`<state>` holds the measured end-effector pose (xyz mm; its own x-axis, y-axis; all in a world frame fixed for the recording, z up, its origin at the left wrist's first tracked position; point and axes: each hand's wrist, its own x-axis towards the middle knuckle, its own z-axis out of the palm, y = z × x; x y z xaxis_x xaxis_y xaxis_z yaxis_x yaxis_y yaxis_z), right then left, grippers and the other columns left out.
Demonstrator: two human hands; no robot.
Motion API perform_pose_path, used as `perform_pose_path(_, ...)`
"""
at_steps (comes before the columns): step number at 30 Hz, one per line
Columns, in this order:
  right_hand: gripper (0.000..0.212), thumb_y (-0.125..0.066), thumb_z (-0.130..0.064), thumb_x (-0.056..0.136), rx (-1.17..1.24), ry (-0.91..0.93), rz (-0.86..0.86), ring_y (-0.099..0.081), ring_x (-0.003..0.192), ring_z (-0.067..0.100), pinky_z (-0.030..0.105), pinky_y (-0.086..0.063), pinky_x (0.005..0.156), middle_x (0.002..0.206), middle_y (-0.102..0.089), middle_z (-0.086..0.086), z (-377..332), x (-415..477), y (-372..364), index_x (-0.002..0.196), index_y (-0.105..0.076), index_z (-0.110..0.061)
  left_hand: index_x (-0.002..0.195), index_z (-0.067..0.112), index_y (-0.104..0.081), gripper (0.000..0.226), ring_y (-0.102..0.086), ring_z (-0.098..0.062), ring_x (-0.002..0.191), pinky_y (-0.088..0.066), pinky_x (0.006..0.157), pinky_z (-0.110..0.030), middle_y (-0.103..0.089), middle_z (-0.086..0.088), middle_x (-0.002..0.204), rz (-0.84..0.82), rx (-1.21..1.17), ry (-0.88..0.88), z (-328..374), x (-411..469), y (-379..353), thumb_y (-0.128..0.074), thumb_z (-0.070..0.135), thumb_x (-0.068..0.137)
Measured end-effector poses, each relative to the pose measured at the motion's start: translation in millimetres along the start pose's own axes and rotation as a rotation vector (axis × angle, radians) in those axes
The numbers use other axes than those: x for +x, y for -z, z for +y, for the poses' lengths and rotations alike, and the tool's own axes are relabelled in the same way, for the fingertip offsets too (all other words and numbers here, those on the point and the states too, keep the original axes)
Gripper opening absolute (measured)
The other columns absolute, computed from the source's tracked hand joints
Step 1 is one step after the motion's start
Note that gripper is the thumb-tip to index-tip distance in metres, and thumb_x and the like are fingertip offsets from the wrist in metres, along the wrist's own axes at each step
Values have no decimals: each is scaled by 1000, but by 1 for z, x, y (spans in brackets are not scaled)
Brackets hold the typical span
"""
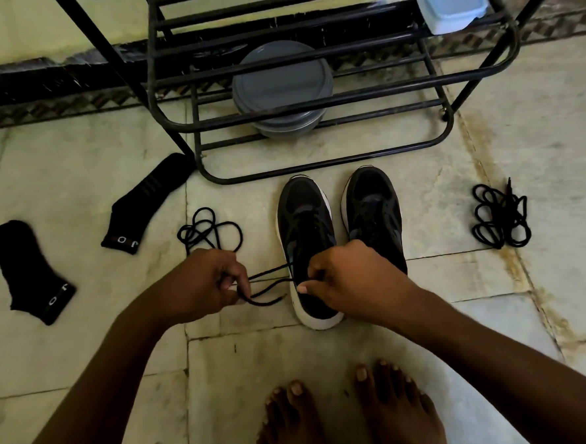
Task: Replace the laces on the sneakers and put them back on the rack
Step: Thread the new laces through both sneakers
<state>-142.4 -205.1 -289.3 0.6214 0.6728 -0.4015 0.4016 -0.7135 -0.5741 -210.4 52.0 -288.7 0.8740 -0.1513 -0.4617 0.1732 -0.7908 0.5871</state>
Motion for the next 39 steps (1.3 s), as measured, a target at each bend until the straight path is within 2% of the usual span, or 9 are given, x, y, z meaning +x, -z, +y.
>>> perform_pose_path(3, 49, -55, -51, 100, -132, 44, -34, -67, 104, 29, 45, -60, 86, 118, -68, 8, -6, 3, -13, 145, -42, -37, 75, 31, -75, 21, -55, -6, 63, -41, 59, -16, -55, 8, 71, 12, 110, 72, -7, 1, -3, -88, 15, 77)
perform_pose_path(6, 62, -51, -53, 101, -277, 60, -80, -63, 115, 33, 48, -58, 90, 131, -61, 9, -8, 5, -27, 153, -20, -41, 82, 19, -76, 10, -59, 5, 62, -39, 57, -8, -58, 10, 73, -30, 130, 134, -8, 3, -9, -82, 10, 84)
perform_pose_path(9, 62, -53, -55, 100, -244, 54, -33, -61, 119, 27, 47, -57, 93, 132, -61, 3, -7, 5, -31, 154, -30, -35, 80, 22, -72, 16, -57, 3, 58, -47, 60, -16, -60, 9, 72, -44, 91, 186, -12, 4, -16, -79, 9, 85)
perform_pose_path(17, 36, -67, -46, 93, 188, 10, 250, -70, 94, 9, 35, -58, 89, 105, -77, -6, 0, -1, -34, 122, -73, -26, 85, 20, -71, 15, -59, 12, 64, -41, 55, -7, -62, 11, 72, -13, 75, 192, -19, 6, -20, -80, 8, 85)
perform_pose_path(20, 24, -75, -35, 90, 431, -115, 366, -69, 81, -3, 25, -58, 88, 95, -78, -10, 1, -7, -35, 111, -78, -23, 77, 30, -66, 27, -59, 0, 62, -42, 56, -8, -66, 8, 73, 14, 56, 203, -20, 6, -17, -83, 11, 83)
perform_pose_path(25, 6, -76, -18, 89, 703, -214, 533, -71, 77, 4, 30, -62, 78, 78, -74, -10, 8, -10, -33, 84, -74, -21, 80, 34, -72, 25, -61, -3, 65, -48, 63, -18, -67, 9, 78, -76, 73, 165, -21, 6, -16, -89, 16, 78)
perform_pose_path(29, 5, -67, -5, 94, 901, -180, 537, -74, 72, 16, 33, -59, 73, 77, -72, 6, 11, -6, -14, 92, -67, -10, 96, 31, -77, 32, -60, -5, 61, -56, 64, -29, -72, 6, 82, -189, -155, 127, -4, 5, -15, -83, 4, 81)
perform_pose_path(35, 16, -52, -4, 103, 853, 18, 590, -58, 53, 17, 27, -49, 55, 78, -68, 4, 13, -4, 21, 104, -66, -10, 113, 25, -71, 31, -68, -7, 72, -56, 64, -22, -71, 23, 101, 289, -377, -75, 56, 26, -22, -74, 5, 89)
perform_pose_path(39, 17, -49, -6, 105, 791, 66, 652, -58, 56, 13, 27, -49, 57, 79, -69, 5, 16, -5, 32, 110, -65, -10, 133, 21, -63, 50, -72, -17, 71, -60, 69, -26, -71, 5, 121, 197, -511, -142, 81, 56, -33, -75, 2, 88)
